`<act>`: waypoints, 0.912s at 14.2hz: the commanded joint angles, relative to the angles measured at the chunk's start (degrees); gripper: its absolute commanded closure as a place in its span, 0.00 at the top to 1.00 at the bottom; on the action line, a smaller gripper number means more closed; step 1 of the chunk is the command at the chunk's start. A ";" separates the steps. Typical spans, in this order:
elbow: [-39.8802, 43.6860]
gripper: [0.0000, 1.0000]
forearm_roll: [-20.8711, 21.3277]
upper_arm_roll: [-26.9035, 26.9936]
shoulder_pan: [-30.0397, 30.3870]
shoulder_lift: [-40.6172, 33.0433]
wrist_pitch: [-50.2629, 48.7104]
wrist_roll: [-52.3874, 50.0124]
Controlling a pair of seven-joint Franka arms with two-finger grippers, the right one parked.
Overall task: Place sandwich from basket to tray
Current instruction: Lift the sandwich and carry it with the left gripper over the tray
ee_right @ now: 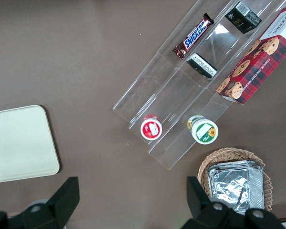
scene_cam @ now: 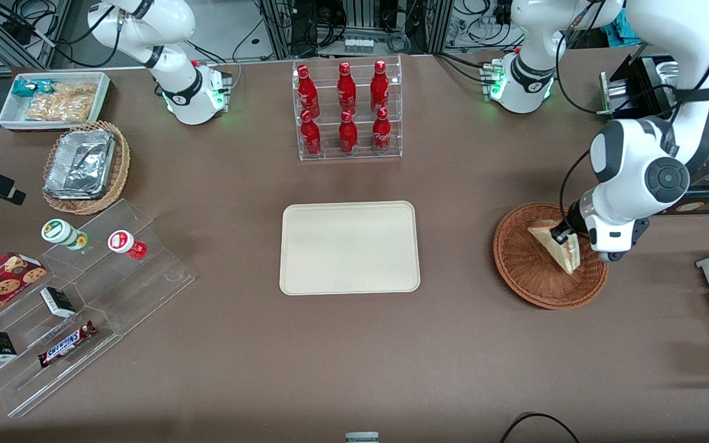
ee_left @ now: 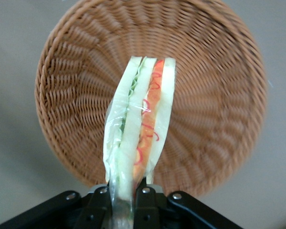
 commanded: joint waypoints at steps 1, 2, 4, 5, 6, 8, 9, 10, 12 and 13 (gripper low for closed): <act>7.68 0.04 0.05 -0.35 -5.89 0.89 -9.63 5.27; 10.42 0.05 0.13 -0.35 -8.36 2.55 -11.50 5.63; 15.51 0.07 0.05 -0.35 -13.98 6.59 -11.69 6.95; 18.50 0.07 -0.13 -0.35 -16.79 9.22 -11.78 6.08; 21.23 0.06 -0.04 -0.35 -19.25 11.25 -11.86 5.29; 26.41 0.05 -0.48 -0.35 -24.00 15.99 -11.69 3.27; 29.31 0.05 -0.57 -0.44 -25.85 18.54 -11.60 1.26; 31.95 0.05 -0.57 -0.35 -27.79 20.91 -11.43 -1.03; 36.09 0.05 -0.48 -0.35 -32.00 24.96 -10.90 -4.81; 38.46 0.05 -0.48 -0.35 -33.68 26.98 -9.85 -7.18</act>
